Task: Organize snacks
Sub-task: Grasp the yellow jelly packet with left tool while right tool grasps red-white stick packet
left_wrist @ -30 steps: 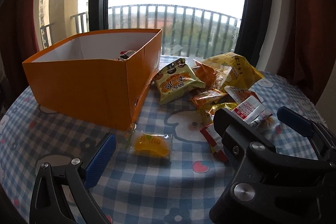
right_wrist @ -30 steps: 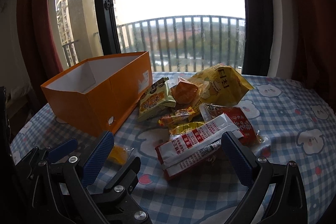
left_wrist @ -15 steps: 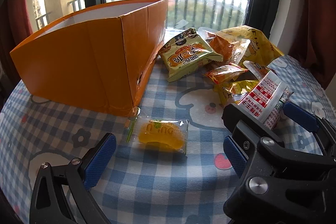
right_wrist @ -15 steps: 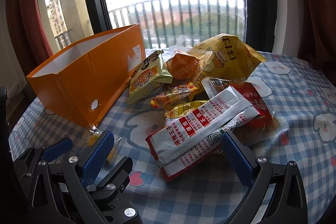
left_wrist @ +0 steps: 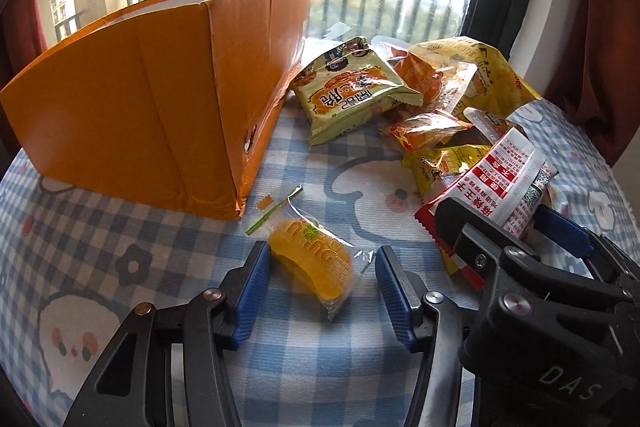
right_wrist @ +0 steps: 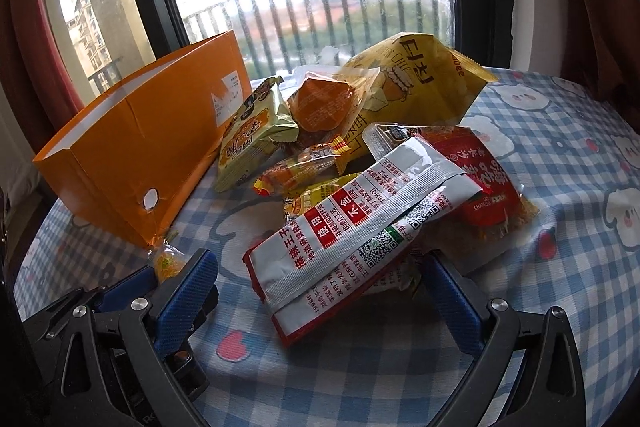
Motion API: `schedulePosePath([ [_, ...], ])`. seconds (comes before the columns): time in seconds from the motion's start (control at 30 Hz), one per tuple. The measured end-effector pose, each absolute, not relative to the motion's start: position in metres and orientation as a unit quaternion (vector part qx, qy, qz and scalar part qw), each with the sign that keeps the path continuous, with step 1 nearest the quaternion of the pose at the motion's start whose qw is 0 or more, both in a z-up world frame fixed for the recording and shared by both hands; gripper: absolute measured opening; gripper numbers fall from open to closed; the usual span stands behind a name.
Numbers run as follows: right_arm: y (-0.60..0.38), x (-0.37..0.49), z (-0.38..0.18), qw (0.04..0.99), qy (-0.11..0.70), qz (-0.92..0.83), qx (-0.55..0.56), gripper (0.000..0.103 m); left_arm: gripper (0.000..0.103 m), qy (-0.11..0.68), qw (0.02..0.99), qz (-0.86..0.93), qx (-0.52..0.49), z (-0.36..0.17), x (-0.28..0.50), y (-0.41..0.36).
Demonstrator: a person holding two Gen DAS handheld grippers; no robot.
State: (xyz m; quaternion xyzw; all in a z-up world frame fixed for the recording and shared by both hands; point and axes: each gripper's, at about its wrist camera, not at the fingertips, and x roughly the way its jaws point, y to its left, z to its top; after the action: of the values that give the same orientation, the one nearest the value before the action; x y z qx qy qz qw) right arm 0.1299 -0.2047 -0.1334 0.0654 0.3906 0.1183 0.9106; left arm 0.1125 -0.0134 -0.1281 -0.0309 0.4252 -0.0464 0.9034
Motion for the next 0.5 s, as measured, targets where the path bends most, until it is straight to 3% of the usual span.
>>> schedulePosePath([
  [0.17, -0.206, 0.131, -0.132, 0.913, 0.389, 0.106, 0.058, 0.1, 0.045, 0.425, 0.901, -0.082, -0.024, -0.126, 0.11, -0.023],
  [0.37, -0.211, 0.137, -0.134, 0.912, 0.397, 0.09, 0.061, 0.08, 0.044, 0.425, 0.896, -0.128, -0.011, -0.126, 0.109, -0.044],
  [0.5, -0.21, 0.139, -0.134, 0.913, 0.395, 0.087, 0.059, 0.073, 0.043, 0.426, 0.895, -0.134, -0.016, -0.126, 0.109, -0.046],
])
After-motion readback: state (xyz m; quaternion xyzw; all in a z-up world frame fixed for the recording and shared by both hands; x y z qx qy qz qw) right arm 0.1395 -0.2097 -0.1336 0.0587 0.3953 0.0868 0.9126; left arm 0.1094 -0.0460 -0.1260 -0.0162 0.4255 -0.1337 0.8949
